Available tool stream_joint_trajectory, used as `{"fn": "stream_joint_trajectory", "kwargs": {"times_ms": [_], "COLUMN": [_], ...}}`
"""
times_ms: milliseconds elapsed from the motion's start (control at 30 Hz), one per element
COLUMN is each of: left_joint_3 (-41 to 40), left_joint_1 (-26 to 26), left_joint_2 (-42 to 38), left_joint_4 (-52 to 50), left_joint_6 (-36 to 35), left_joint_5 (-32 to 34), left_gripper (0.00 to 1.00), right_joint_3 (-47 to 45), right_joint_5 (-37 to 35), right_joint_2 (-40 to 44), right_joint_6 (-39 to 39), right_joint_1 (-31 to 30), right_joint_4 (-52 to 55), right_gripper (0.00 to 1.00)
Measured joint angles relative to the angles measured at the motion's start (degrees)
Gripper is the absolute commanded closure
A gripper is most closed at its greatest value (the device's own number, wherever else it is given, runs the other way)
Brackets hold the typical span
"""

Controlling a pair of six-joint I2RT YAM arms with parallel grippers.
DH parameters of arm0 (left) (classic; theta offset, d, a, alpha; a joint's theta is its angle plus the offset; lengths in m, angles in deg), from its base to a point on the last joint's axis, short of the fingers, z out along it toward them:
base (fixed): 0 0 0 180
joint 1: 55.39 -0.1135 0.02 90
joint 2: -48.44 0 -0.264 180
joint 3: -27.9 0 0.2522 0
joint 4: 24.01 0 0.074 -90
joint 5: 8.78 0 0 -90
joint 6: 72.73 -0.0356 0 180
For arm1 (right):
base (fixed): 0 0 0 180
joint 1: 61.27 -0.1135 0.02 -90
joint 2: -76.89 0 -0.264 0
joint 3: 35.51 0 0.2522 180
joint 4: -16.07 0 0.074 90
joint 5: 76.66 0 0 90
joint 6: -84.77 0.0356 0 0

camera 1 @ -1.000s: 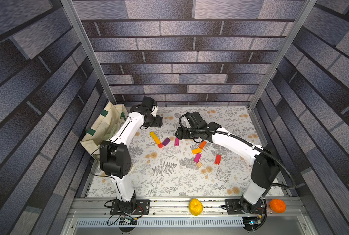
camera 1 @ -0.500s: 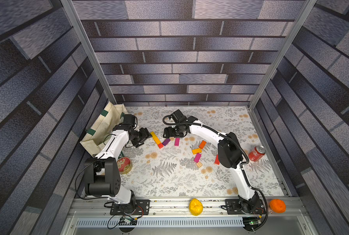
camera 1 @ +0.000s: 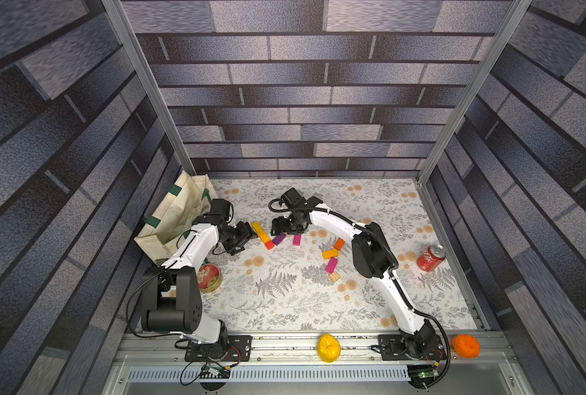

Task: Assemble the letter v with building blocks
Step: Assemble the building block at the center of the board.

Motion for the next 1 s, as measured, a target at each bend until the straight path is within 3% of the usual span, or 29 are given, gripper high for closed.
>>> {"fn": "stream_joint_trajectory", "kwargs": {"times_ms": [1000], "left_joint_3": [0.0], "left_joint_1": [1.7], "left_joint_2": [2.9], "left_joint_4": [-0.3], "left_joint_6": [0.0], "left_joint_5": [0.4], "left_gripper": [0.27], "right_joint_3": [-1.9], "right_joint_5": [2.3], "right_joint_2": [-1.0], "right_joint_6": [1.7], "right_joint_1": [0.0], "right_joint_4": [-2.9], "right_gripper": [0.27]}}
